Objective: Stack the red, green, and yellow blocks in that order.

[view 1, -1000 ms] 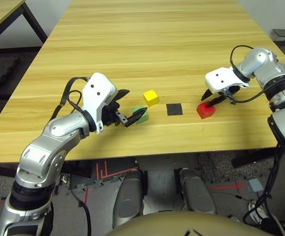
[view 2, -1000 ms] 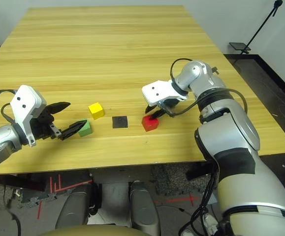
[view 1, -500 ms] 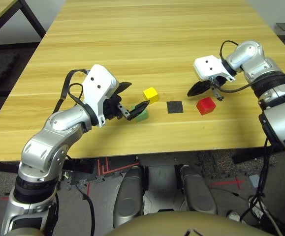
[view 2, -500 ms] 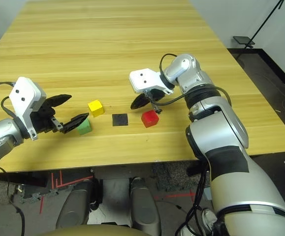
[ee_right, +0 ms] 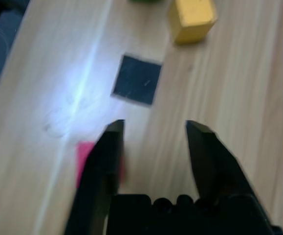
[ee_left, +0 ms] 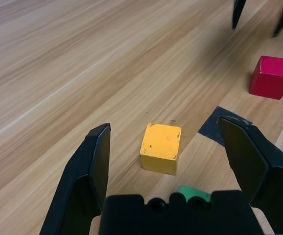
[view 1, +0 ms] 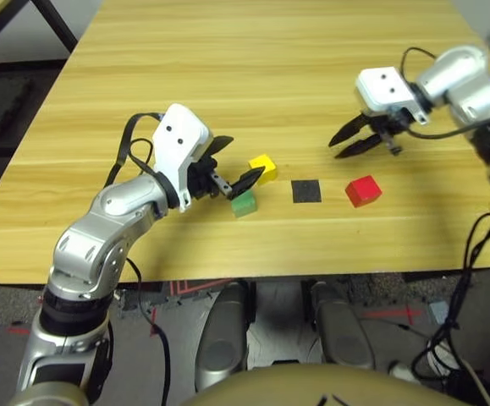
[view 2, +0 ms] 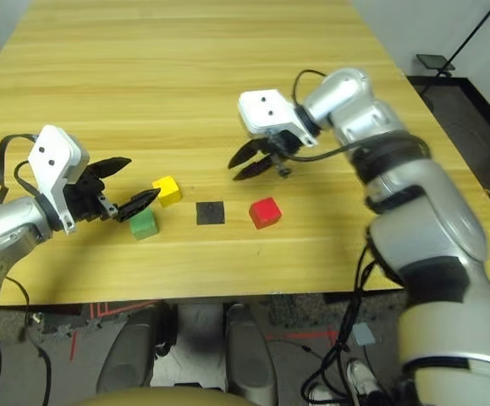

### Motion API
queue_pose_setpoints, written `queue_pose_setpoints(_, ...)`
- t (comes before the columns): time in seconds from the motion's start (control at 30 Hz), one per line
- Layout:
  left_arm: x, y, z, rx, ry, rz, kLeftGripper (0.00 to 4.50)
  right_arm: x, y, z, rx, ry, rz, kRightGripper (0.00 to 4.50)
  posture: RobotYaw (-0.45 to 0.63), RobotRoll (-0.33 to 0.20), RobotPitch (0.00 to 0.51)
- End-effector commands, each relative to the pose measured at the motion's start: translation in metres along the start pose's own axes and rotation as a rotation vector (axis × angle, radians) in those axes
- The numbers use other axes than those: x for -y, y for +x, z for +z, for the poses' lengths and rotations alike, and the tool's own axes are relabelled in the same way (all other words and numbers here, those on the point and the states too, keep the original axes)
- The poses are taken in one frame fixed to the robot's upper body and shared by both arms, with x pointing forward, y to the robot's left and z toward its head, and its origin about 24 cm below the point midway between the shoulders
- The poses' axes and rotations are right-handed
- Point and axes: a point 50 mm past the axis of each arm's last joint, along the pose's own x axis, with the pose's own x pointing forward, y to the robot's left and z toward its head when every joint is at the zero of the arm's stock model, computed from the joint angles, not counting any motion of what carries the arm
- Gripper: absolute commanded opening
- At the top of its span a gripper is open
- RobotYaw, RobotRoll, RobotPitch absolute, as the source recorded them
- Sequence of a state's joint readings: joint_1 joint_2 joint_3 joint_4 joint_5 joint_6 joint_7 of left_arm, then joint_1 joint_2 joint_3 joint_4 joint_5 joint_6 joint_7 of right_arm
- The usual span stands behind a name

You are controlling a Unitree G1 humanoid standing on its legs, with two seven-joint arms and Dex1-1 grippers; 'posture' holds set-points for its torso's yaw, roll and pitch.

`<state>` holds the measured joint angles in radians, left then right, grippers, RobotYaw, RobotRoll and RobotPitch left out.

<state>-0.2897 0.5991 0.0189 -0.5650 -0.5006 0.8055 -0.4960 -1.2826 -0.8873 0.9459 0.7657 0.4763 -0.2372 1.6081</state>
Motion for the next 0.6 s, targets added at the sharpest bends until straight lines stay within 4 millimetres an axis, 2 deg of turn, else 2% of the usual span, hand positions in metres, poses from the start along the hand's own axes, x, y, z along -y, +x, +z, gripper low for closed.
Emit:
queue_pose_setpoints(0.03, 0.005, 0.001, -0.002, -0.014, -0.007, -0.013, 4.5, -0.008, -0.001, -0.006, -0.089, -0.038, 0.07, 3.81, 0.43, -0.278, 0.166)
queue_pose_setpoints(0.1, 0.005, 0.002, -0.002, -0.014, -0.008, -0.013, 4.5, -0.011, -0.001, -0.012, -0.139, -0.057, 0.099, 4.47, 0.44, -0.278, 0.168)
queue_pose_setpoints(0.3, 0.004, 0.004, -0.002, -0.007, -0.014, -0.002, 4.5, -0.009, 0.015, -0.02, -0.185, -0.09, 0.158, 4.47, 0.44, -0.276, 0.172)
queue_pose_setpoints(0.6, 0.008, 0.004, -0.005, -0.004, -0.023, 0.009, 4.5, -0.001, 0.033, -0.018, -0.194, -0.125, 0.188, 4.47, 0.47, -0.279, 0.169)
